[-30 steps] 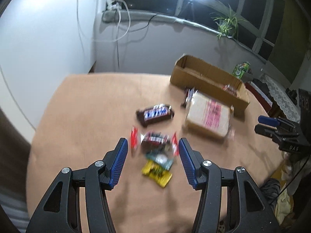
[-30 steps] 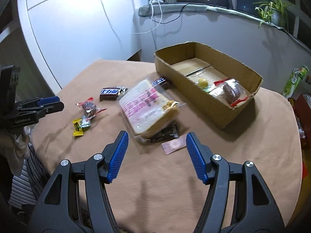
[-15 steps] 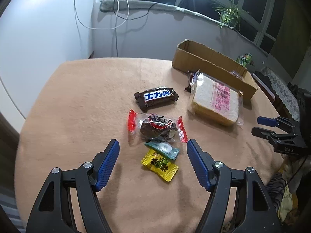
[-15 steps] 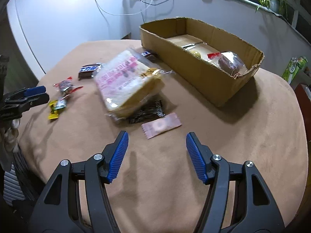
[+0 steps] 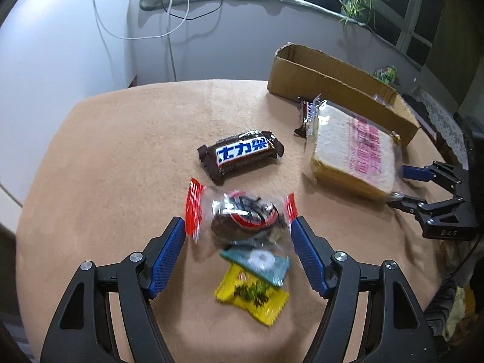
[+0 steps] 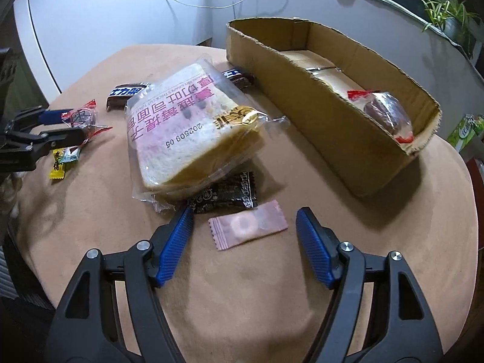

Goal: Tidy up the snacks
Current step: 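Grasp the red-wrapped candy with the left tool while the right tool grasps the pink packet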

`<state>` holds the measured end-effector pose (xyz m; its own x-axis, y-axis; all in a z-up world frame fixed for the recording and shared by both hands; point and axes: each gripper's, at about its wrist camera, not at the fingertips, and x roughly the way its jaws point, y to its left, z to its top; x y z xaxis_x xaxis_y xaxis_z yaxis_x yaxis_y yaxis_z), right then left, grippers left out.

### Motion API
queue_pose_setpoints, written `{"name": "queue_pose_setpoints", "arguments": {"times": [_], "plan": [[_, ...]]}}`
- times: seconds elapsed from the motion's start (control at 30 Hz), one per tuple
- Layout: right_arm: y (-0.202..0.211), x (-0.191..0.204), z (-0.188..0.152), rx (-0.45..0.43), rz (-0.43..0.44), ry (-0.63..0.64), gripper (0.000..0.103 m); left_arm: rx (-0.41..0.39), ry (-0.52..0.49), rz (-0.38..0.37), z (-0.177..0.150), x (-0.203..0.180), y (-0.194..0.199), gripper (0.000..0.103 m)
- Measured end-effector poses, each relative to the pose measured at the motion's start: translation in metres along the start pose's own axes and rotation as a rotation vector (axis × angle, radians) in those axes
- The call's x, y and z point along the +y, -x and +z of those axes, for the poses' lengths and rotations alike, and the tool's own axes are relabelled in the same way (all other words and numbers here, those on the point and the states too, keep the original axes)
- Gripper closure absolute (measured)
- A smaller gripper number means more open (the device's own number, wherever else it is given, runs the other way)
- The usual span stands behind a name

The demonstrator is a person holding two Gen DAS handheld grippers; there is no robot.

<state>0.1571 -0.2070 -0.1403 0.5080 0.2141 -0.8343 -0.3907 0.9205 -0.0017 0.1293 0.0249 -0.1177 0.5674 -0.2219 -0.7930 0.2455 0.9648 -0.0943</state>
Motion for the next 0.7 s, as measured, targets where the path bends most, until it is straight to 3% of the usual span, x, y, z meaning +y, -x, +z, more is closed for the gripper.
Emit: {"name": "queue_pose_setpoints", "arguments": {"times": [0.43,0.5,0.57,0.63,0.7], "plan": [[-0.004,0.001,0.001,0.0,0.034,0.017,0.03,-0.028,-0.11,0.084,0.0,-0.014,-0.003,0.031],[-0.003,0.0,0.0,0.0,0.037,0.016,0.035,-0.025,-0.118,0.09,-0.001,-0.014,-0.005,0.031],[-0.001,0.0,-0.001,0.0,0.038,0.014,0.047,-0.026,-0.125,0.091,-0.001,-0.015,-0.007,0.031],[0.001,-0.001,-0.002,0.001,0.04,0.015,0.051,-0.023,-0.124,0.079,-0.001,-0.013,-0.01,0.031],[0.002,-0.002,-0.002,0.003,0.038,0.013,0.054,-0.022,-0.112,0.067,0.0,-0.012,-0.012,0.038]]}}
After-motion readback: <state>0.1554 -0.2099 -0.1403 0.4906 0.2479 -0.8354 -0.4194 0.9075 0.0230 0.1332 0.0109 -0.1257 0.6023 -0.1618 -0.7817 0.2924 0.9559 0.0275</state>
